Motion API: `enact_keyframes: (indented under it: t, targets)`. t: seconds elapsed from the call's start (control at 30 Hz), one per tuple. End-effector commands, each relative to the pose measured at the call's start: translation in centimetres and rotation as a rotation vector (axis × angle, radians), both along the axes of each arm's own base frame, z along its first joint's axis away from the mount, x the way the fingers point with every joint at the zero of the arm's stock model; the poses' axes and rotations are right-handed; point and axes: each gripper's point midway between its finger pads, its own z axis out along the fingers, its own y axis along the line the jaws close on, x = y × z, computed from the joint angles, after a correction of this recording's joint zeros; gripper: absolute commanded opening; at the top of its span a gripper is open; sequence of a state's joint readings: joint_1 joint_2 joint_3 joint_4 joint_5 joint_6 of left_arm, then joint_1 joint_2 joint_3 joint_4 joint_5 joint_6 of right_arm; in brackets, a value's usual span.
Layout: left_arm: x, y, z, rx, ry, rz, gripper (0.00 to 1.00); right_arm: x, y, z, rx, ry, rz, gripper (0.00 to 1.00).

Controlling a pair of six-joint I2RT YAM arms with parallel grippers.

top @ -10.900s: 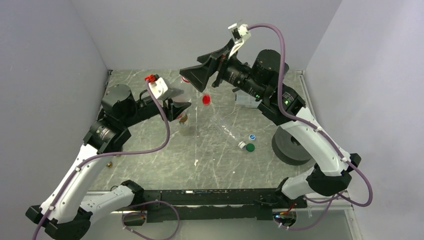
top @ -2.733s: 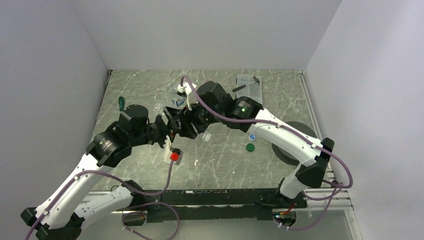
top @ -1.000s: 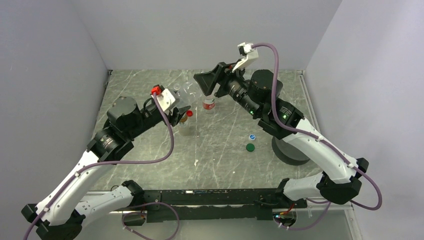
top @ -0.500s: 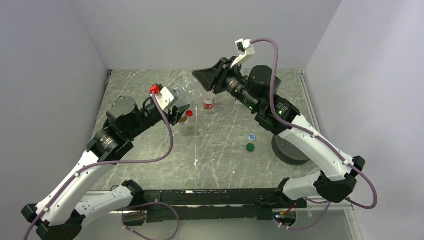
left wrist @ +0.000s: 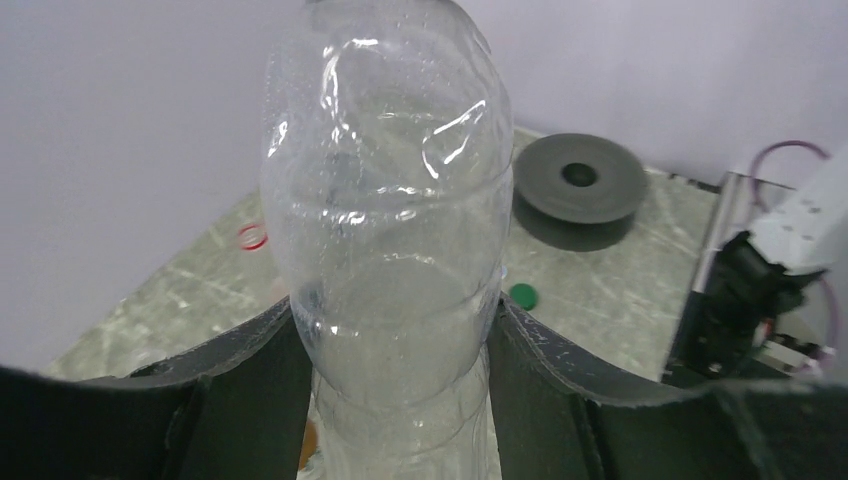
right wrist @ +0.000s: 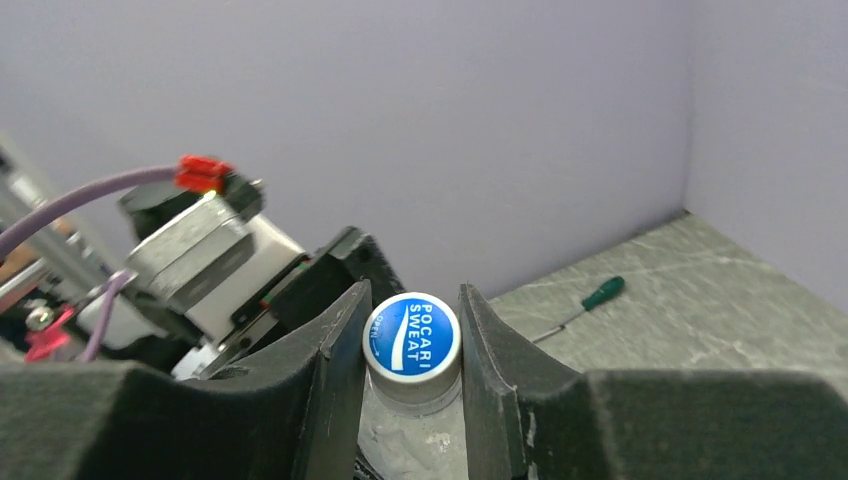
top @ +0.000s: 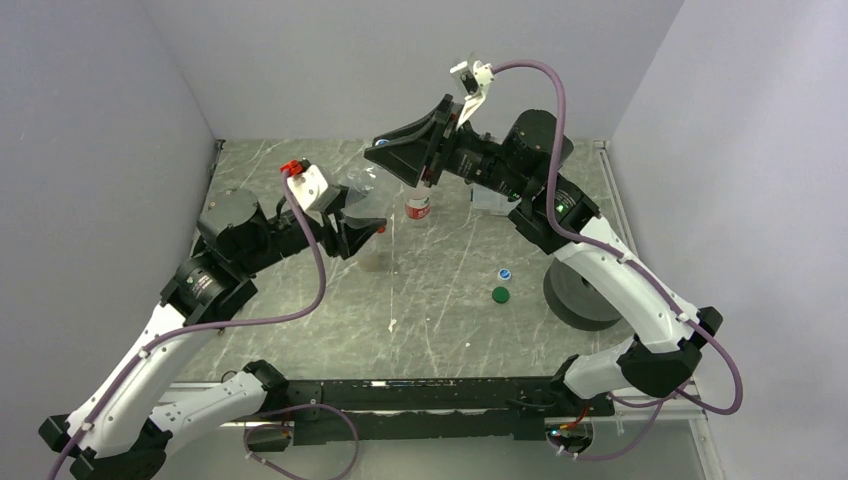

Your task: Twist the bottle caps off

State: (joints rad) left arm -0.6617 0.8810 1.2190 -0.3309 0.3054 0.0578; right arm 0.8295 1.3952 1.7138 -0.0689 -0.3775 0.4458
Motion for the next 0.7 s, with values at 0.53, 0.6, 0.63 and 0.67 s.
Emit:
enact_keyframes:
  t: [0.53,0.6,0.63,0.67]
  targets:
    - [-5.3,-2.2,2.1,0.018,-0.067,-0.327,0.36,-3.8,-0.9,1.2,-0.078,-0.159,0.142,0.87]
    - [-4.1,-1.9,2.0,0.037,-0.1,-0.262,0.35,-2.0,-1.8,1.1,-0.088,-0.126,0.017,0.99]
    - [-3.4,-1.6,2.0,0.048,-0.12,-0.227,0.35,-1.4,-2.3,1.2,-0.085,-0.112,-0.035,1.0]
    - [-2.7,-1.3,1.9,0.061,-0.138,-0.187,0.35,-0.9,-2.8,1.4,-0.077,-0.1,-0.079,1.0]
